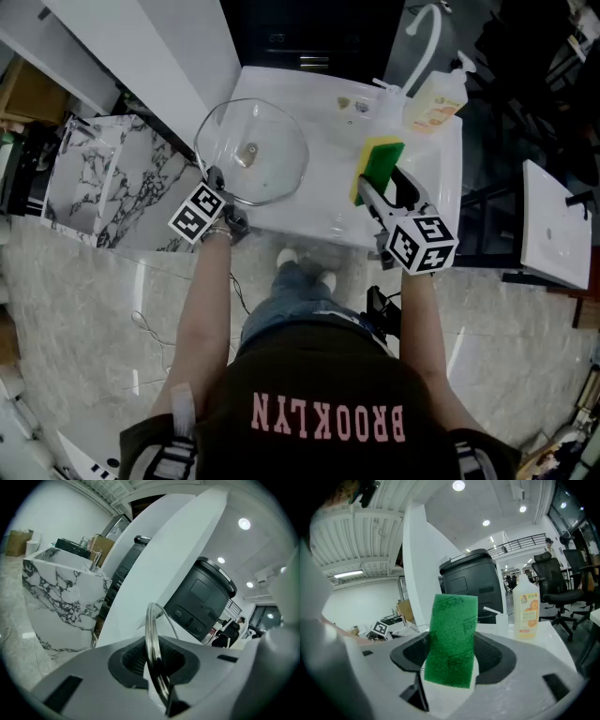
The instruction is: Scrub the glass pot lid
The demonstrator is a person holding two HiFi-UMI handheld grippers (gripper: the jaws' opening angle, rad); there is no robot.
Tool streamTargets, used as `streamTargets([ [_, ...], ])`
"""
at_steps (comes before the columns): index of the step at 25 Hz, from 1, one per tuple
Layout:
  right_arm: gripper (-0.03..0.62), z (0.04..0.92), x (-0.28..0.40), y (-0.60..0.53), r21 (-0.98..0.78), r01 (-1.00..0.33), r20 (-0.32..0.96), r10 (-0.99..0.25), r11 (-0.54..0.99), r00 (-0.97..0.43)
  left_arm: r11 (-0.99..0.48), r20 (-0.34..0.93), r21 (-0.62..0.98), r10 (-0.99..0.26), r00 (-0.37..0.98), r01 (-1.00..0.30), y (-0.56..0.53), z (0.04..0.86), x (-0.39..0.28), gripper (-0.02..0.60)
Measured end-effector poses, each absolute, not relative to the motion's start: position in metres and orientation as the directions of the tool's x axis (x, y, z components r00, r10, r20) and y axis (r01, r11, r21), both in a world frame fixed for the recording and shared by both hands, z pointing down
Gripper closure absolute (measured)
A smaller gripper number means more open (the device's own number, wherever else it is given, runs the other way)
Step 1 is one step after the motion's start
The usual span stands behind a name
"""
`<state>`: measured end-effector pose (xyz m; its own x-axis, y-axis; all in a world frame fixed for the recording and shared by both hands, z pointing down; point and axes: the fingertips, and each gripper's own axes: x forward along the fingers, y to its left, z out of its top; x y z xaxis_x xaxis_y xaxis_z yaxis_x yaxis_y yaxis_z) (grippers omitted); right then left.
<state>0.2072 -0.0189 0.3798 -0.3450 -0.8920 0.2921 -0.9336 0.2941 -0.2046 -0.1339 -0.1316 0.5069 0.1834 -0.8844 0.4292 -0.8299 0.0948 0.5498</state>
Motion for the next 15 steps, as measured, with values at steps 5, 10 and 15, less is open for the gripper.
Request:
streamTargets([
  [5, 0.312, 0.377, 0.201, -0.018, -0.230, -0.923, 0.261, -0.894, 0.308, -0.364, 0.090, 0.425, 0.544, -0.887, 0.181, -0.834, -0.131, 0.508, -0.137, 0.546],
  [10, 0.312, 0.378, 0.200, -0.025, -0.229, -0.923, 0.272, -0.890, 0.309, -0.366, 0.084, 0.417, 0.548, -0.890, 0.185, -0.832, -0.131, 0.506, -0.136, 0.546],
  [15, 0.313, 0.382, 0.188, -0.034, -0.213, -0.915, 0.290, -0.872, 0.342, -0.394, 0.079, 0.411, 0.564, -0.890, 0.196, -0.822, -0.132, 0.508, -0.136, 0.546],
])
